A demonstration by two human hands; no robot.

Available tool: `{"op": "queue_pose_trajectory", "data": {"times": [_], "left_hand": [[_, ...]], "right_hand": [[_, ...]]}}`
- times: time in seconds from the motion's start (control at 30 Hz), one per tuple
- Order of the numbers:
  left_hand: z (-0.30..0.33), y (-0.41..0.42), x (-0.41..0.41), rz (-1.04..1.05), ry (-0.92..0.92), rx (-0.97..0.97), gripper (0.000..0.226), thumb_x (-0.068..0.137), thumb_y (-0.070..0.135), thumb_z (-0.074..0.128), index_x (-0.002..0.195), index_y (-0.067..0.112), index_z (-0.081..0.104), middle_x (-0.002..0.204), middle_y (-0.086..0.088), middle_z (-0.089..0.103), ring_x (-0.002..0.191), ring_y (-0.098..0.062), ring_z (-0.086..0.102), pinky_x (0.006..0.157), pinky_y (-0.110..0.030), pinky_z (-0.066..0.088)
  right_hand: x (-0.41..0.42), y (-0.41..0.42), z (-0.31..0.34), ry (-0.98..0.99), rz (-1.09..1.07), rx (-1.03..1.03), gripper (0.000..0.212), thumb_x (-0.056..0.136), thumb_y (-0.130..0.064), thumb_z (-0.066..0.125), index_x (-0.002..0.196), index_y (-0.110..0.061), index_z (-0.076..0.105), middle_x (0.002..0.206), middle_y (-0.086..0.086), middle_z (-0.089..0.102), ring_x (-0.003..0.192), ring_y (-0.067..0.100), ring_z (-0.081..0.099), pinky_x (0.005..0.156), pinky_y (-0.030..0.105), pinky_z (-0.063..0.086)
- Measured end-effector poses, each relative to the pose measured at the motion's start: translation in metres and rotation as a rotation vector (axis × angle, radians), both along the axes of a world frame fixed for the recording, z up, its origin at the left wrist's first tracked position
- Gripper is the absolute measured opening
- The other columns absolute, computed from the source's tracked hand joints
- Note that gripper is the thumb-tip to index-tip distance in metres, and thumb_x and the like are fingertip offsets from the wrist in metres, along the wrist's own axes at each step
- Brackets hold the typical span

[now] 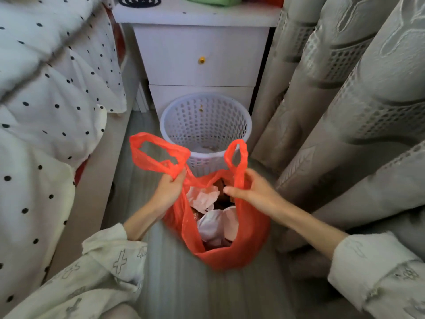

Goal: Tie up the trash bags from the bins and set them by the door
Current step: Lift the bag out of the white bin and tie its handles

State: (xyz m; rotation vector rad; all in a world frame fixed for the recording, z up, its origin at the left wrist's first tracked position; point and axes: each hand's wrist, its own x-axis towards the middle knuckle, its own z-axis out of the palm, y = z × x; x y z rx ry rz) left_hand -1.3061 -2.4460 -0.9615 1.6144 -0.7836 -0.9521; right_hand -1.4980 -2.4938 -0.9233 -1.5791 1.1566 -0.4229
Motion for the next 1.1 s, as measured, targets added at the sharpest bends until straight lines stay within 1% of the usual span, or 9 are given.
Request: {"op": "queue_pose_trajectory", "data": {"times": [0.13, 0.3, 0.37, 0.47, 0.53, 0.63, 0.77, 0.93, 1.1], "left_hand": [[0.009, 0.002, -0.004, 0.03, 0.183, -0.1, 0.035, 0.097, 0.021, 0.038, 0.114, -0.002, 0.059, 0.098, -0.005, 0.067, 0.095, -0.017, 0.062, 0.087, -0.021, 0.05], [0.016, 0.002, 0.006, 0.107, 0.365, -0.191, 0.038, 0.096, 0.026, 0.039, 0.117, -0.001, 0.057, 0.112, -0.018, 0.065, 0.109, -0.033, 0.059, 0.101, -0.045, 0.045], [0.018, 0.0, 0.009, 0.137, 0.374, -0.221, 0.032, 0.096, 0.023, 0.04, 0.104, 0.001, 0.061, 0.097, -0.011, 0.071, 0.1, -0.028, 0.064, 0.1, -0.046, 0.045], [0.021, -0.003, 0.006, 0.119, 0.365, -0.24, 0.027, 0.098, 0.019, 0.034, 0.08, 0.01, 0.053, 0.047, 0.001, 0.062, 0.061, -0.016, 0.069, 0.076, -0.036, 0.056], [0.023, -0.005, 0.0, 0.08, 0.304, -0.188, 0.028, 0.099, 0.02, 0.033, 0.076, 0.012, 0.048, 0.032, 0.006, 0.038, 0.03, -0.011, 0.048, 0.048, -0.025, 0.051], [0.023, -0.006, -0.011, -0.015, 0.171, -0.009, 0.034, 0.098, 0.023, 0.036, 0.065, 0.016, 0.04, 0.032, 0.01, 0.023, 0.025, -0.002, 0.02, 0.034, -0.015, 0.03], [0.02, -0.003, -0.018, -0.223, 0.046, 0.151, 0.016, 0.079, 0.012, 0.047, 0.068, 0.019, 0.039, 0.052, 0.002, 0.027, 0.038, -0.006, 0.026, 0.046, -0.024, 0.031], [0.016, -0.001, -0.023, -0.368, -0.253, 0.146, 0.041, 0.097, 0.023, 0.034, 0.138, 0.022, 0.028, 0.098, -0.02, 0.056, 0.077, -0.034, 0.058, 0.053, -0.025, 0.048], [0.024, -0.004, -0.027, -0.436, -0.683, 0.055, 0.038, 0.098, 0.027, 0.03, 0.112, 0.0, 0.053, 0.104, -0.027, 0.064, 0.102, -0.044, 0.057, 0.072, -0.033, 0.033]], "right_hand": [[0.003, 0.008, -0.027, 0.365, 0.261, -0.463, 0.038, 0.08, -0.039, 0.055, 0.111, -0.019, 0.062, 0.121, 0.001, 0.058, 0.127, 0.024, 0.041, 0.108, 0.03, 0.025], [0.011, 0.009, -0.023, -0.129, -0.085, -0.176, 0.043, 0.099, -0.019, 0.035, 0.068, -0.011, 0.064, 0.099, 0.012, 0.07, 0.102, 0.023, 0.061, 0.101, 0.028, 0.044], [0.013, 0.006, -0.016, -0.28, -0.17, -0.036, 0.056, 0.1, -0.017, 0.029, 0.053, -0.014, 0.058, 0.086, 0.016, 0.069, 0.098, 0.016, 0.061, 0.089, 0.009, 0.045], [0.013, -0.002, -0.009, -0.505, -0.31, 0.09, 0.054, 0.101, -0.018, 0.023, 0.053, -0.014, 0.046, 0.047, 0.009, 0.062, 0.076, 0.014, 0.068, 0.089, 0.019, 0.048], [0.013, -0.009, -0.002, -0.676, -0.424, 0.239, 0.045, 0.101, -0.02, 0.024, 0.058, -0.012, 0.035, 0.029, -0.001, 0.041, 0.041, 0.012, 0.058, 0.075, 0.024, 0.053], [0.013, -0.016, 0.005, -0.668, -0.489, 0.381, 0.042, 0.101, -0.029, 0.026, 0.061, -0.016, 0.031, 0.029, -0.01, 0.023, 0.023, 0.005, 0.024, 0.043, 0.021, 0.046], [0.015, -0.016, -0.001, -0.417, -0.454, 0.411, 0.036, 0.097, -0.029, 0.039, 0.063, -0.02, 0.031, 0.031, -0.013, 0.022, 0.023, 0.001, 0.016, 0.033, 0.008, 0.019], [0.013, -0.015, -0.018, -0.255, -0.434, 0.539, 0.022, 0.093, -0.011, 0.033, 0.074, -0.016, 0.042, 0.032, -0.011, 0.025, 0.022, -0.001, 0.016, 0.031, 0.005, 0.014], [0.014, -0.007, -0.025, -0.03, -0.235, 0.462, 0.032, 0.097, -0.006, 0.023, 0.073, -0.016, 0.041, 0.044, -0.001, 0.029, 0.02, -0.002, 0.019, 0.029, 0.005, 0.014]]}}
